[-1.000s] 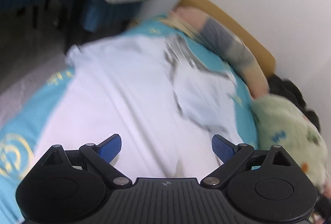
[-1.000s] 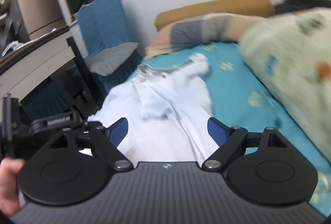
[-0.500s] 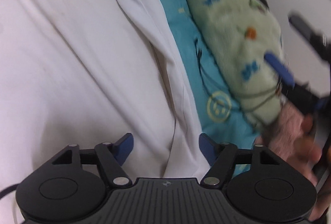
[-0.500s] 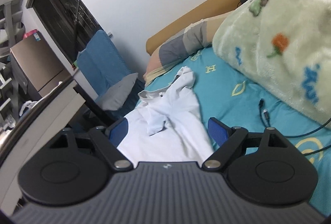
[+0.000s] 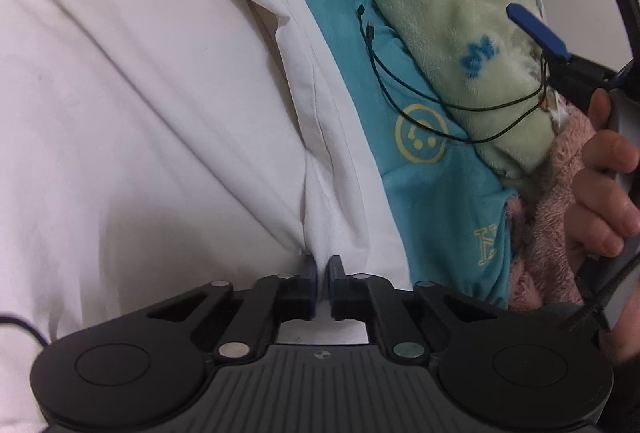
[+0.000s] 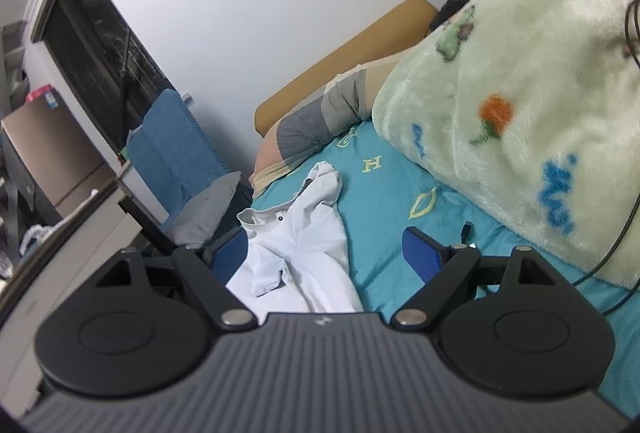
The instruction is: Fold clothes
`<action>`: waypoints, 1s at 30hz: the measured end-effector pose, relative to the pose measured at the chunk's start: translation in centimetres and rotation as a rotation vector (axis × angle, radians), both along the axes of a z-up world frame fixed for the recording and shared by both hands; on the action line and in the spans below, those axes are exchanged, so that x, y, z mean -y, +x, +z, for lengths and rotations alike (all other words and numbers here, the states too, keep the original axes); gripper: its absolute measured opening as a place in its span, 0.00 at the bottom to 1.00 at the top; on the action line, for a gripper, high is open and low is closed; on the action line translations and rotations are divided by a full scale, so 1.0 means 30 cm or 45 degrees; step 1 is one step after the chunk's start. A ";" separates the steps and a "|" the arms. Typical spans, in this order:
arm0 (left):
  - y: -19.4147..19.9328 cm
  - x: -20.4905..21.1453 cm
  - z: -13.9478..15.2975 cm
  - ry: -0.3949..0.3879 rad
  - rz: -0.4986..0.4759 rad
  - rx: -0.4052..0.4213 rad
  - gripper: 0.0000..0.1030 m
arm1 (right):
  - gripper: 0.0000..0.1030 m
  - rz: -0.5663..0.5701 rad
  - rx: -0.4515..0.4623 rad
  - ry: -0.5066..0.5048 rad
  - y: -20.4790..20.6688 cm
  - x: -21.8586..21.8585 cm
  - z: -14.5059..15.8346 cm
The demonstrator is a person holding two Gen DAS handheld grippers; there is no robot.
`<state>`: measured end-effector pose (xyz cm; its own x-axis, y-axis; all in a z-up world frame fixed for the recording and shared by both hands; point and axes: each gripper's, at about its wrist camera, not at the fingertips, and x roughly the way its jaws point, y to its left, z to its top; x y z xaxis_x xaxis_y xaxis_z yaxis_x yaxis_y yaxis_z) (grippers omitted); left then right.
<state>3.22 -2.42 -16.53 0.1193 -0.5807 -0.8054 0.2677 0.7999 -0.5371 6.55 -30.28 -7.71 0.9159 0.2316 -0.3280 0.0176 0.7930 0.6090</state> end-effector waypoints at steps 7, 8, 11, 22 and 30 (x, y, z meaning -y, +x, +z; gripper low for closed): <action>-0.102 -0.098 0.067 -0.099 0.267 -0.119 0.03 | 0.84 0.054 -0.084 -0.025 -0.017 -0.055 -0.014; -0.123 -0.114 0.071 -0.098 0.298 -0.128 0.03 | 0.84 0.064 -0.087 -0.046 -0.019 -0.068 -0.011; -0.162 -0.144 0.040 -0.005 0.361 -0.159 0.03 | 0.84 0.099 -0.067 -0.098 -0.022 -0.105 0.003; -0.100 -0.175 0.074 0.105 0.369 -0.122 0.66 | 0.83 0.118 -0.040 -0.264 -0.055 -0.156 0.027; 0.304 -0.305 0.141 -0.024 0.745 -0.053 0.81 | 0.83 0.055 -0.094 -0.259 -0.019 -0.128 -0.009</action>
